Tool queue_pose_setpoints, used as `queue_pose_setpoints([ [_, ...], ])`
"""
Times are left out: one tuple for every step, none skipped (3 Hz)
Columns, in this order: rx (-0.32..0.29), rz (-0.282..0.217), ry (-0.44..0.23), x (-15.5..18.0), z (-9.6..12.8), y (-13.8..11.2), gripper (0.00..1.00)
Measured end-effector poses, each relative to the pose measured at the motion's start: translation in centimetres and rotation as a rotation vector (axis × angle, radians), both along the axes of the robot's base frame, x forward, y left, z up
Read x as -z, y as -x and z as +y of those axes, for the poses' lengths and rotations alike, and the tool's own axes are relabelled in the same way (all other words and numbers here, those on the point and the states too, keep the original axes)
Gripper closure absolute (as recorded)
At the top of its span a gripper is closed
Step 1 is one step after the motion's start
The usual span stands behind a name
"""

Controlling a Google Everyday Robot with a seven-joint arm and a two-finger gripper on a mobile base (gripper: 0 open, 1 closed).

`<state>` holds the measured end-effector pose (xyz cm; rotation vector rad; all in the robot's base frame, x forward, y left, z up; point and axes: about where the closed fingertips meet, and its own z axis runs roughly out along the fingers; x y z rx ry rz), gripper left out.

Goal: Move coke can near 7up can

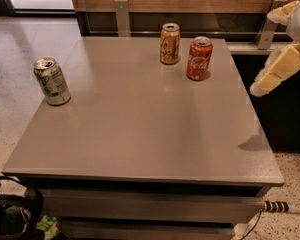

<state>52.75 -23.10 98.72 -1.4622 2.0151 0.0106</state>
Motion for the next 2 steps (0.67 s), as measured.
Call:
queue_pose_setpoints([
  [0.032, -0.084, -0.207, 1.4, -0.4, -4.8, 0.0],
  [0.059, -0.149, -0.395, 3.1, -0.4, -8.4, 0.0],
])
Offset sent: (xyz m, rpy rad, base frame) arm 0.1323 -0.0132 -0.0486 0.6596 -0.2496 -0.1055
